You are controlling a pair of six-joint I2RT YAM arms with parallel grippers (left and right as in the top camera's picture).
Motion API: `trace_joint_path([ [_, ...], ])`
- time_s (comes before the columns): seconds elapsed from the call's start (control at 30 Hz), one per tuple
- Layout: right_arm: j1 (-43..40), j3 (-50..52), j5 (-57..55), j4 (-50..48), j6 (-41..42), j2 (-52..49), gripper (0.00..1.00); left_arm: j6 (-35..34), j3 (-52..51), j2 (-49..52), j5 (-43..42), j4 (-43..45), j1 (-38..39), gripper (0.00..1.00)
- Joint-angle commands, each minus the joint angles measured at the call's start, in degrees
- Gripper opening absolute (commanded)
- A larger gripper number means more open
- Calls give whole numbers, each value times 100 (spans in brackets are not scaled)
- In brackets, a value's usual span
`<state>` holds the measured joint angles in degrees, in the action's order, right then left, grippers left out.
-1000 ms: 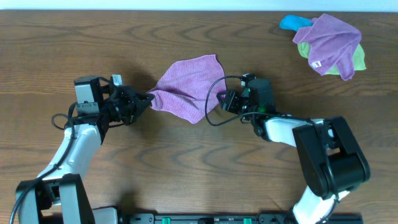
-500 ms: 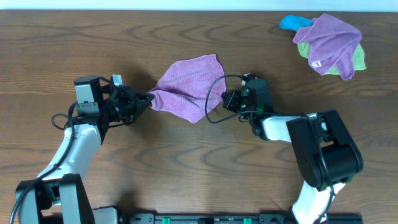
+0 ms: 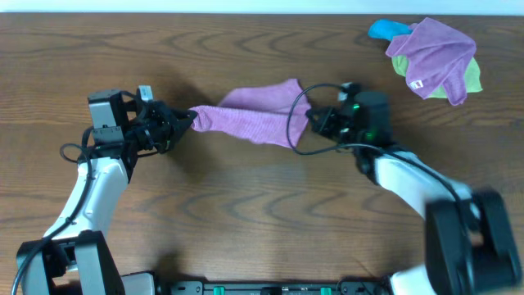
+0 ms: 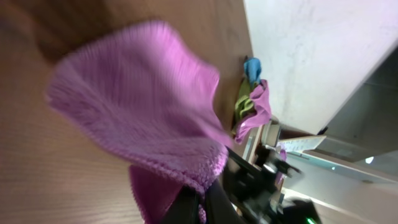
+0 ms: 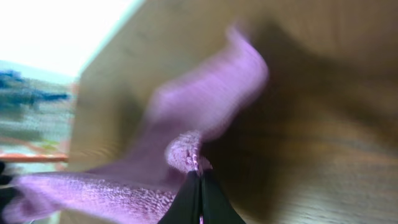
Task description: Fold the cloth
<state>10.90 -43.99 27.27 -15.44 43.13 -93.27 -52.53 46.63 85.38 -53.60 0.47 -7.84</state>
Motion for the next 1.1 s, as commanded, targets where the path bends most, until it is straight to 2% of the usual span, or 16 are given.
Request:
trace_joint_path([
  [0.0, -212, -33, 111, 234, -190, 743, 2, -17, 114, -24, 70, -4, -28, 6],
  [0.07, -323, -33, 103, 396, -214, 1014, 3, -17, 114, -22, 68, -4, -28, 6],
  [0.17, -492, -33, 81, 734, -407, 1185, 22, -15, 114, -24, 68, -7, -28, 6],
  [0.2, -544, -33, 24, 955, -472, 1196, 36, -13, 114, -22, 63, -7, -28, 6],
  [0.23, -570, -33, -17, 1128, -533, 1196, 43, -13, 114, -22, 61, -20, -28, 6],
  [0.33, -640, -33, -44, 1572, -730, 1196, 51, 9, 114, -22, 26, -31, -22, 5],
  [0.57, -570, -33, 741, 2507, -745, 1196, 53, 35, 111, -22, 2, -70, 44, 6],
  [0.73, 20, 0, 675, 3259, -874, 1165, 55, 216, 111, -22, 17, -212, 48, 6],
  [0.9, 758, 28, 181, 3220, -785, 929, 57, 448, 111, -22, 52, -518, 48, 5],
  [1.07, 1023, 31, 101, 2848, -588, 420, 56, 542, 111, -22, 166, -717, 48, 6],
])
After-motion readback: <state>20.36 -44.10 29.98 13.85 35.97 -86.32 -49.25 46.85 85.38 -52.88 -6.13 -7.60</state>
